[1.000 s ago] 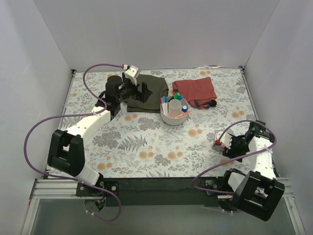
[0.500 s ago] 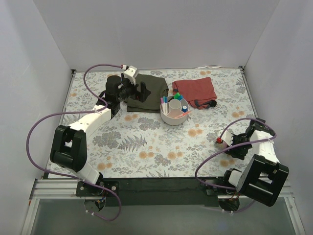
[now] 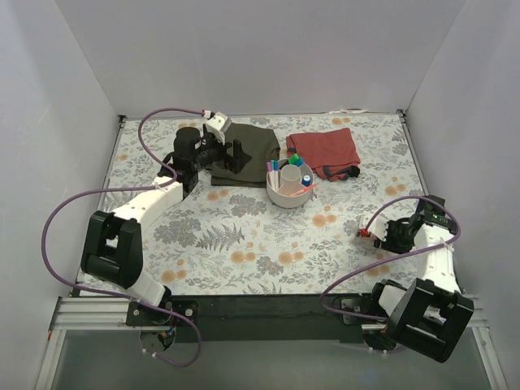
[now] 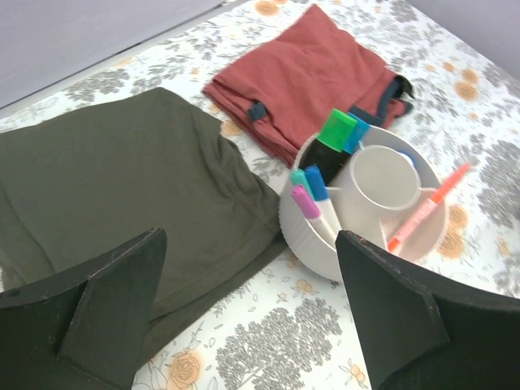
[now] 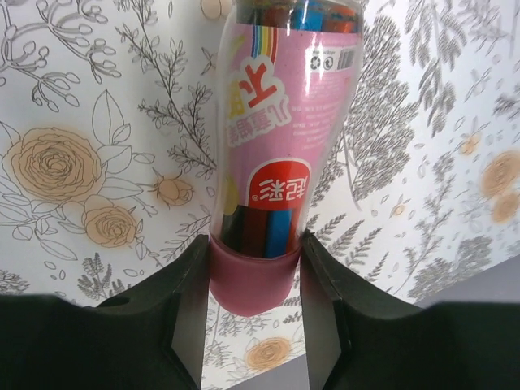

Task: Sort the stationery into containers
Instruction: Move the stationery to the center of the board.

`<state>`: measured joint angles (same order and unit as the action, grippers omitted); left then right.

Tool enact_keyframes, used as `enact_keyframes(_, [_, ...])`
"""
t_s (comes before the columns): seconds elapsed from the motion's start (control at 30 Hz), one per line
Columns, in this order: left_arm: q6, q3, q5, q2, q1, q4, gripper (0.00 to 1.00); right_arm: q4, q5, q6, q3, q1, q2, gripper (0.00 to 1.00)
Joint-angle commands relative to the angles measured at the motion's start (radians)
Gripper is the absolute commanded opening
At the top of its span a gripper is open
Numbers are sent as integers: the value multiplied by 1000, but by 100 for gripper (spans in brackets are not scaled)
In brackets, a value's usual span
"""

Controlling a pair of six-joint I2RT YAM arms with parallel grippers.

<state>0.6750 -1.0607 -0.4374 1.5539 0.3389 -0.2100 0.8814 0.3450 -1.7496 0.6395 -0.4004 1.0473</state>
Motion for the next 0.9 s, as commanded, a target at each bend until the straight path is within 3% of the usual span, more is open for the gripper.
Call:
enact_keyframes(0.0, [-63, 34, -187, -118, 0, 58, 86, 1, 89, -71, 28, 78, -49, 16])
enact_keyframes(0.13, [-182, 59, -366, -216, 11, 199, 85, -21, 117, -74, 31, 227, -46, 15])
enact_keyframes(0.4, [-475, -42, -419, -279, 20, 694, 81, -139, -3, -51, 101, 641, 86, 15])
enact_keyframes(0.7, [-549, 27, -408, -328, 81, 854, 76, -139, -126, 275, 397, 929, 405, 14])
enact_keyframes(0.87, [-571, -15, -391, -324, 95, 923, 76, -134, -155, 378, 408, 1055, 485, 13])
